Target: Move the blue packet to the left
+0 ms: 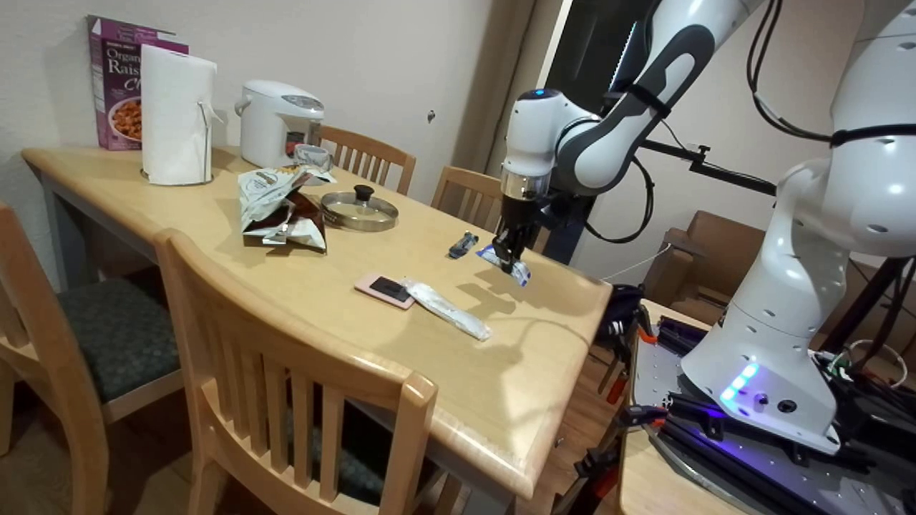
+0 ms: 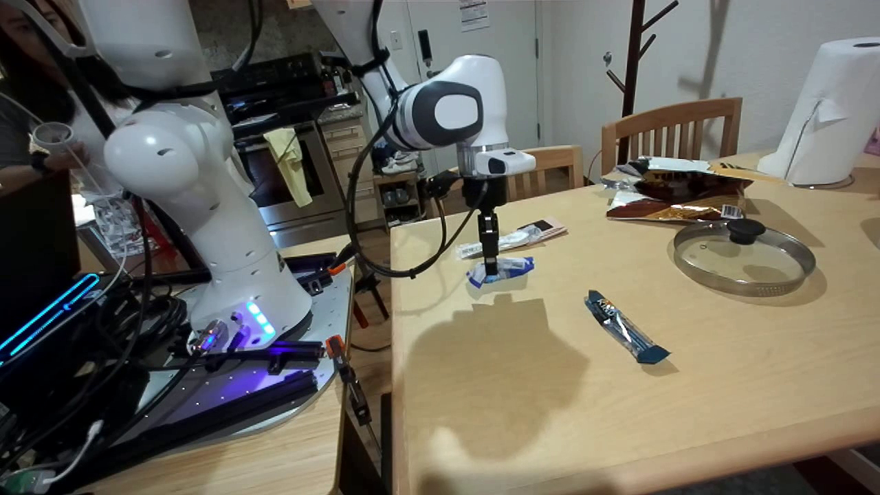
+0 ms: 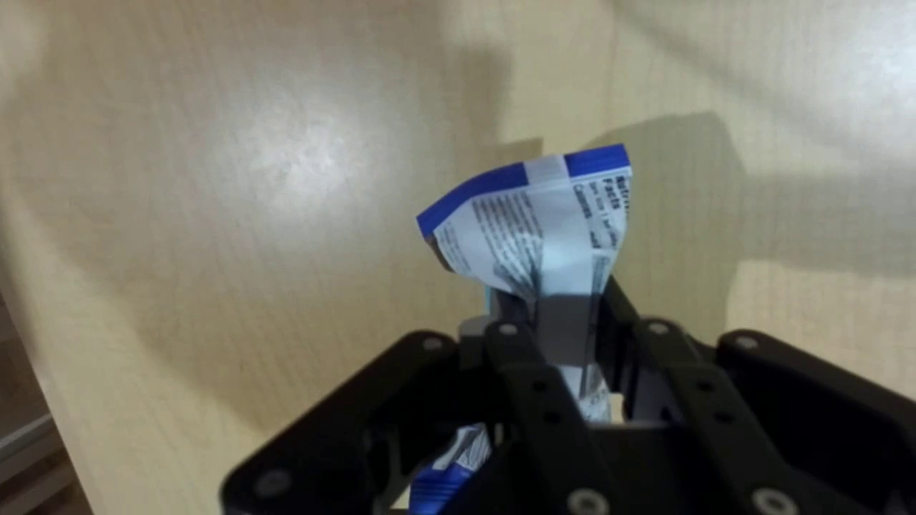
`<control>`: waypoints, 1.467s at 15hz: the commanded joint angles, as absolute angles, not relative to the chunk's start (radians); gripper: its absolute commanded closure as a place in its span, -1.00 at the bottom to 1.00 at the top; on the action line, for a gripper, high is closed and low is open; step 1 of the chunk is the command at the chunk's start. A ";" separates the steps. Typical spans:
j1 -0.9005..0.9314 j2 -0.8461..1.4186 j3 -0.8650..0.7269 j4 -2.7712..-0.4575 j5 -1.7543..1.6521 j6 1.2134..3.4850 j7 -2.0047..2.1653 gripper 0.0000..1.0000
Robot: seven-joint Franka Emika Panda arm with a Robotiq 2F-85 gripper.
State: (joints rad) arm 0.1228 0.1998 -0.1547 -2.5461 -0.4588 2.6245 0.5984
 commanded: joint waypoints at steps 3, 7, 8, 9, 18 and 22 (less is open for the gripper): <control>0.100 0.154 -0.119 -2.580 -0.439 2.730 0.426 0.87; 0.088 0.168 -0.077 -2.576 -0.346 2.784 0.305 0.87; 0.086 0.176 -0.060 -2.567 -0.299 2.779 0.278 0.87; 0.081 0.178 -0.043 -2.567 -0.251 2.782 0.242 0.87; 0.078 0.237 0.027 -2.525 -0.032 2.735 0.133 0.87; 0.109 0.276 -0.008 -2.511 -0.087 2.731 0.201 0.87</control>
